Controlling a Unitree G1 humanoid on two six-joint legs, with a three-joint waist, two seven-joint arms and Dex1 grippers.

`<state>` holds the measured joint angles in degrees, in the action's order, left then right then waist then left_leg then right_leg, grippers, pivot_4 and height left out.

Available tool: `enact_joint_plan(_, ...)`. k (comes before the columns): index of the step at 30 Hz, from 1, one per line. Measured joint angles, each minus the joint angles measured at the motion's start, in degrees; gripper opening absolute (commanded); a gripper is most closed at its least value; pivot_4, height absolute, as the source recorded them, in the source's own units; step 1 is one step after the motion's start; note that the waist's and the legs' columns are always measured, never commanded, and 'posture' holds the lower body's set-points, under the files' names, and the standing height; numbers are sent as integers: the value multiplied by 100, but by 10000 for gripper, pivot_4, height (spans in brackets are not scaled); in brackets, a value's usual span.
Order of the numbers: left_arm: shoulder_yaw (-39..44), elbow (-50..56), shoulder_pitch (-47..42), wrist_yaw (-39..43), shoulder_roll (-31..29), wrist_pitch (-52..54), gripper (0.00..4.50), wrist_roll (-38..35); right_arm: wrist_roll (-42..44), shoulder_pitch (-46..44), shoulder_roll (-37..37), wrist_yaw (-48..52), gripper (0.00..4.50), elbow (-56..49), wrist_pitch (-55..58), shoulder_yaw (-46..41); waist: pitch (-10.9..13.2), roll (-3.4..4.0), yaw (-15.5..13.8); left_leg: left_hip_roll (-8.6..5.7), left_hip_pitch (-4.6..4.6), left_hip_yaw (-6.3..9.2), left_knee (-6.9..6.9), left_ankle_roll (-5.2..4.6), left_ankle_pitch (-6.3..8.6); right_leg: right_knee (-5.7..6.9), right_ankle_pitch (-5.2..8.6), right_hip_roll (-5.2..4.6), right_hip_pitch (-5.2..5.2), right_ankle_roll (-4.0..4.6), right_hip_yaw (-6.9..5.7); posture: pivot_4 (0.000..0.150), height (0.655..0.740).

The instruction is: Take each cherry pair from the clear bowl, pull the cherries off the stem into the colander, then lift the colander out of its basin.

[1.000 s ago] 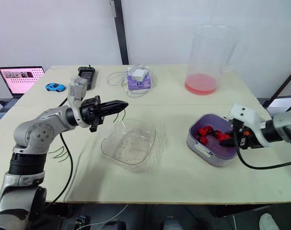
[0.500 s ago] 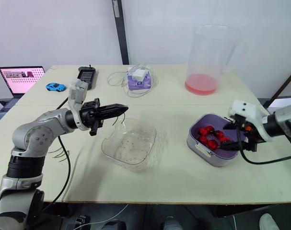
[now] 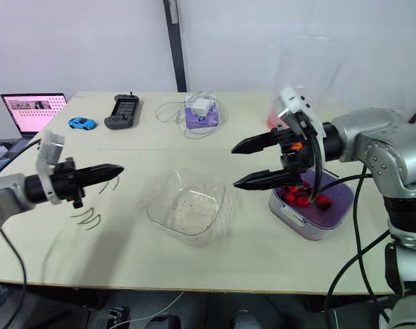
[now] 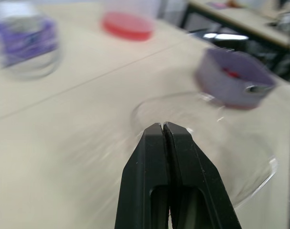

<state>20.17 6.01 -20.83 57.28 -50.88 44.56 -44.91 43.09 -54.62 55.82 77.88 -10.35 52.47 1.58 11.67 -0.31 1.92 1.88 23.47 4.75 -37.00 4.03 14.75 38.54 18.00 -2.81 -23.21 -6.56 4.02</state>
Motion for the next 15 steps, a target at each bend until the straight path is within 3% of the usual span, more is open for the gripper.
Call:
enact_joint_plan(7,132,-439,1326,-254,95,-401,0,700,-138,-14,-190,-65,44059,-41,-149,170,-2,-2,41,0,-1,-3,1,-1,1,2,0,-1,-3,0,1,1500,7332)
enact_joint_plan(11,166,-517,1515,-269,156,-463,12225,747,-168,14,-178,-96,45000,-71,-150,176,-2,-3,39,0,-1,-4,0,-1,1,3,0,-2,-2,0,1,1500,7332)
enact_joint_plan(15,260,-899,1636,-268,168,-564,32883,824,-168,121,-91,-90,45000,-89,-44,177,-2,-3,50,0,-1,-3,1,-1,1,8,0,0,-6,0,1,1500,7332)
